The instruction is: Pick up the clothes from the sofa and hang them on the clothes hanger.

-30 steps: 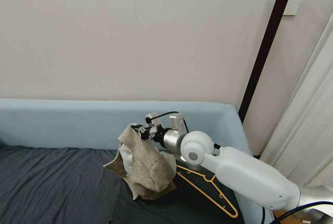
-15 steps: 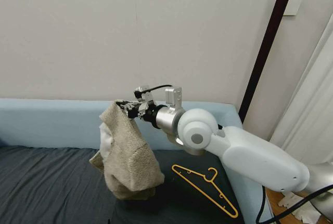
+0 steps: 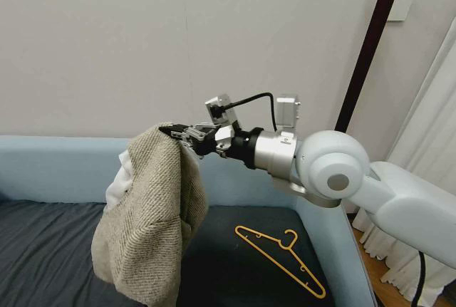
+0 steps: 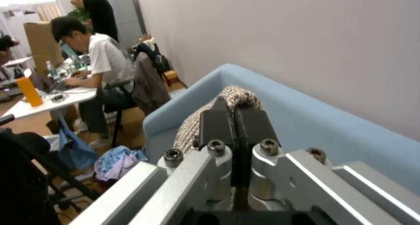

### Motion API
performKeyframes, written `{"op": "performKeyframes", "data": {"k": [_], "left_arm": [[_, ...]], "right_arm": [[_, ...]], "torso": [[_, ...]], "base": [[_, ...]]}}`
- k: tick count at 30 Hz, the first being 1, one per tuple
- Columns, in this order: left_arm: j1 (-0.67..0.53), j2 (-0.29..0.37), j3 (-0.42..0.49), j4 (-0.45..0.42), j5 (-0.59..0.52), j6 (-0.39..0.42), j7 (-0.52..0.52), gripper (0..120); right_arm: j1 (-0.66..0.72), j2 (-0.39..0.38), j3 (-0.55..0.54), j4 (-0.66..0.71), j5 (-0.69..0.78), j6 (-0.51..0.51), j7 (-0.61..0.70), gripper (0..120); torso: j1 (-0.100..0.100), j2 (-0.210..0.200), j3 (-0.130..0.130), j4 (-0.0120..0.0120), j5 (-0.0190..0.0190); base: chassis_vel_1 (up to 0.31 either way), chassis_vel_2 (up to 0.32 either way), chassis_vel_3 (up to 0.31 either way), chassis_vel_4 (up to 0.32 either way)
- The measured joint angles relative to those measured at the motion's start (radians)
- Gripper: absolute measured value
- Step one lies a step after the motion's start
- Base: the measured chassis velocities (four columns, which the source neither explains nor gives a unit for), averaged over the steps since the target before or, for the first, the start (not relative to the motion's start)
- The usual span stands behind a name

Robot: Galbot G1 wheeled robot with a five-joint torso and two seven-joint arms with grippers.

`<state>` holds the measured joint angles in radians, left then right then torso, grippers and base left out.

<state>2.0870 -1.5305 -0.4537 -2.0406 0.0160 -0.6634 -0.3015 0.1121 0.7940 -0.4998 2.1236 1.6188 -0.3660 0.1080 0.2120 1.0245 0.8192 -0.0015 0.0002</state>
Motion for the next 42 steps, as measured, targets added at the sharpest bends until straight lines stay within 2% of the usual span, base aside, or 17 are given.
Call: {"op": "performKeyframes", "data": {"k": [4,6,8,9,12,15,19,22,27,31,37,39,41,42], "left_arm": [[0.003,-0.012,0.002,-0.001,0.008,0.000,-0.002,100],[0.007,-0.018,0.003,-0.001,0.011,-0.001,-0.003,100],[0.009,-0.020,0.002,0.002,0.012,-0.003,-0.005,100],[0.009,-0.020,0.002,0.002,0.012,-0.003,-0.005,100],[0.008,-0.019,0.002,0.009,0.012,-0.003,-0.007,100],[0.008,-0.017,0.001,0.010,0.011,-0.003,-0.009,100],[0.007,-0.016,-0.006,0.013,0.000,-0.009,-0.015,100],[0.005,-0.022,-0.006,0.016,-0.001,-0.014,-0.017,100],[0.005,-0.030,-0.006,0.019,0.000,-0.016,-0.018,100],[0.001,-0.031,-0.006,0.028,0.000,-0.017,-0.017,100],[-0.003,-0.030,-0.006,0.035,-0.003,-0.017,-0.017,100],[-0.007,-0.027,-0.004,0.042,-0.007,-0.016,-0.017,100],[-0.010,-0.026,-0.004,0.045,-0.007,-0.016,-0.017,100],[-0.012,-0.025,-0.004,0.049,-0.009,-0.015,-0.017,100]], "right_arm": [[-0.015,-0.025,-0.026,-0.003,-0.039,0.017,-0.081,0],[-0.029,-0.031,-0.043,-0.019,-0.072,0.033,-0.158,0],[-0.048,-0.029,-0.069,-0.052,-0.137,0.067,-0.291,0],[-0.048,-0.029,-0.069,-0.052,-0.137,0.067,-0.291,0],[-0.064,0.000,-0.100,-0.084,-0.191,0.116,-0.401,0],[-0.061,0.021,-0.113,-0.089,-0.195,0.138,-0.442,0],[0.014,0.060,-0.162,-0.149,-0.214,0.206,-0.668,0],[0.030,0.071,-0.182,-0.189,-0.245,0.226,-0.727,0],[-0.017,0.090,-0.200,-0.295,-0.345,0.264,-0.743,0],[-0.079,0.130,-0.224,-0.460,-0.496,0.351,-0.786,0],[-0.111,0.177,-0.242,-0.580,-0.588,0.418,-0.813,0],[-0.149,0.233,-0.260,-0.729,-0.721,0.507,-0.842,0],[-0.164,0.253,-0.261,-0.778,-0.761,0.532,-0.845,0],[-0.184,0.283,-0.262,-0.850,-0.816,0.571,-0.845,0]], "torso": [[0.000,0.000,0.000,-0.0001,-0.0001],[0.000,0.000,0.000,-0.0001,0.0000],[0.000,0.000,0.000,-0.0001,0.0002],[0.000,0.000,0.000,-0.0001,0.0002],[0.000,0.000,0.000,-0.0001,0.0001],[0.000,0.000,0.000,0.0002,-0.0004],[0.000,0.000,0.000,0.0002,-0.0007],[0.000,0.000,0.000,0.0001,-0.0007],[0.000,0.000,0.000,0.0001,0.0001],[0.000,0.000,0.000,-0.0002,0.0001],[0.000,0.000,0.000,-0.0001,-0.0002],[0.000,0.000,0.000,0.0000,-0.0002],[0.000,0.000,0.000,0.0000,-0.0002],[0.000,0.000,0.000,0.0000,-0.0001]], "base": [[0.000,0.000,0.000,0.000],[0.000,0.000,0.000,0.000],[0.000,0.000,0.000,0.000],[0.000,0.000,0.000,0.000],[0.000,0.000,0.000,0.000],[0.000,0.000,0.000,0.000],[0.000,0.000,0.000,0.000],[0.000,0.000,0.000,0.000],[0.000,0.000,0.000,0.000],[0.000,0.000,0.000,0.000],[0.000,0.000,0.000,0.000],[0.000,0.000,0.000,0.000],[0.000,0.000,0.000,0.000],[0.000,0.000,0.000,0.000]]}}
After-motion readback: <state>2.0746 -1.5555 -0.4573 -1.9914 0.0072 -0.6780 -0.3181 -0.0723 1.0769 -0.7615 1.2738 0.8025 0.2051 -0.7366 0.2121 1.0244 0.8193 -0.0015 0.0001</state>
